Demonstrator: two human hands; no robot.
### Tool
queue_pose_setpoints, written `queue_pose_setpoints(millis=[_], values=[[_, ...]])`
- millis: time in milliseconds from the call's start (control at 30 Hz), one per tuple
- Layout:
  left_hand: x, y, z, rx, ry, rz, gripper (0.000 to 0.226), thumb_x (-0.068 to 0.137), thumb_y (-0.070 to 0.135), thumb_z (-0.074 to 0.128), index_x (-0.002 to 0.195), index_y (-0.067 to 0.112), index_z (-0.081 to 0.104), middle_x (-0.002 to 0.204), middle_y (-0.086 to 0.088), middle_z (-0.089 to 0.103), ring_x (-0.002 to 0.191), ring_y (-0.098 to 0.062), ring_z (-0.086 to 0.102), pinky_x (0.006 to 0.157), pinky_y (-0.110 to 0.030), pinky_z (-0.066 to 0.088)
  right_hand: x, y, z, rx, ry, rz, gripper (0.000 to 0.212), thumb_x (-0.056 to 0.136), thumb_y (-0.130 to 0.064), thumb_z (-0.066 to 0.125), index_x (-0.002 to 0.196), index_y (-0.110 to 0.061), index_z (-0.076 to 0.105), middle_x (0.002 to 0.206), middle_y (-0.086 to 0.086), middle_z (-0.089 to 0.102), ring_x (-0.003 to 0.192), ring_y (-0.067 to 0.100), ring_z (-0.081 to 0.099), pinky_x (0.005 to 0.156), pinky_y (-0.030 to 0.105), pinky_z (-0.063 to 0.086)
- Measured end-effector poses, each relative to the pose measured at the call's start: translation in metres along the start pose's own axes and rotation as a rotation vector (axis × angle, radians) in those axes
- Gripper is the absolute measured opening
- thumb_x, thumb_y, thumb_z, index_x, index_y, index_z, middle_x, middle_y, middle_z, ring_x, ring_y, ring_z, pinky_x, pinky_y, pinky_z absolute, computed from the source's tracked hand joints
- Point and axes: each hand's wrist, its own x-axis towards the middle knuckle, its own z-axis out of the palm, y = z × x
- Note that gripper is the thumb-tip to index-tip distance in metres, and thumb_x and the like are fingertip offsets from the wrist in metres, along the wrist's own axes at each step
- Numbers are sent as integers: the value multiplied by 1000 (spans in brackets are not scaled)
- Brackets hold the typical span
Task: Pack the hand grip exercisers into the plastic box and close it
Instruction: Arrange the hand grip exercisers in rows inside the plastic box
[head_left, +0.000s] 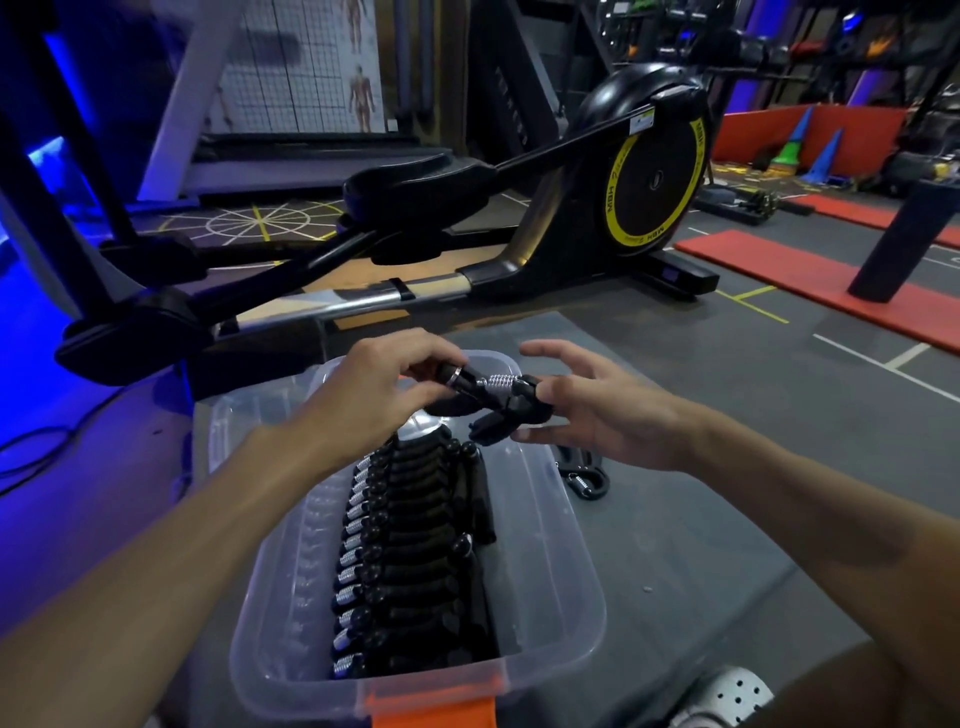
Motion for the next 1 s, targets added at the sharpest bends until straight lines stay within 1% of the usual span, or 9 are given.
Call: queue_pose_setpoints(millis=[67, 167, 333, 400, 500, 600, 667, 767, 1000], values=[[-2, -6, 1, 6, -18, -19, 32, 82, 12, 74, 112, 22, 69, 107, 8, 70, 103, -8, 64, 92, -39, 52, 3, 1, -2, 9, 36, -4, 51, 89, -6, 62, 135, -16, 43, 120, 25, 63, 110, 33, 62, 98, 52, 50], [-3, -10, 6, 20, -65, -22, 29, 83, 18, 74, 111, 21, 69, 111, 5, 70, 102, -10, 65, 90, -39, 52, 6, 6, -4, -38, 130, -28, 47, 92, -1, 57, 135, -13, 42, 123, 24, 63, 111, 35, 63, 99, 46, 50], [-4, -5, 19, 1, -83, -38, 16, 83, 26, 74, 97, 20, 70, 82, 8, 68, 78, -13, 64, 76, -36, 52, 15, 24, -4, -244, 191, -40, 48, 89, 2, 59, 132, -13, 43, 120, 14, 67, 113, 31, 63, 103, 41, 48], [-4, -5, 24, -9, -89, -48, 14, 83, 29, 74, 95, 23, 70, 81, 8, 68, 78, -15, 64, 76, -36, 53, 17, 33, -2, -408, 211, -42, 47, 88, -1, 61, 129, -17, 46, 122, 7, 66, 114, 24, 62, 100, 31, 47], [-4, -7, 30, 28, -111, -60, 13, 83, 34, 73, 93, 27, 69, 82, 9, 68, 79, -12, 64, 75, -36, 53, 17, 49, 0, -709, 211, -41, 46, 90, -14, 61, 130, -31, 45, 132, -10, 52, 123, 2, 47, 95, 14, 36], [-7, -14, 37, 131, -163, -93, 17, 83, 44, 70, 94, 30, 68, 78, 11, 65, 75, -7, 61, 72, -36, 52, 15, 72, -3, -975, 170, -11, 57, 95, -31, 57, 146, -22, 33, 148, -6, 38, 135, 6, 35, 104, 15, 25], [-10, -19, 43, 210, -190, -112, 22, 81, 49, 69, 94, 31, 68, 73, 12, 62, 71, -6, 58, 70, -37, 52, 14, 88, -2, -1103, 149, -25, 66, 97, -35, 52, 152, -14, 22, 160, -1, 18, 147, 8, 13, 111, 13, 8], [-14, -25, 54, 271, -242, -157, 27, 80, 53, 68, 93, 30, 67, 73, 13, 60, 71, -6, 58, 71, -39, 51, 16, 98, -1, -1138, 174, -39, 66, 101, -35, 42, 154, -13, 11, 163, -3, 2, 148, 5, -7, 109, 11, -7], [-23, -35, 85, 358, -352, -238, 32, 76, 60, 67, 86, 29, 65, 73, 16, 60, 71, -2, 56, 66, -30, 46, 17, 102, -3, -1137, 160, -36, 65, 102, -37, 38, 155, -14, 8, 163, -5, 0, 147, 3, -10, 111, 15, -6]])
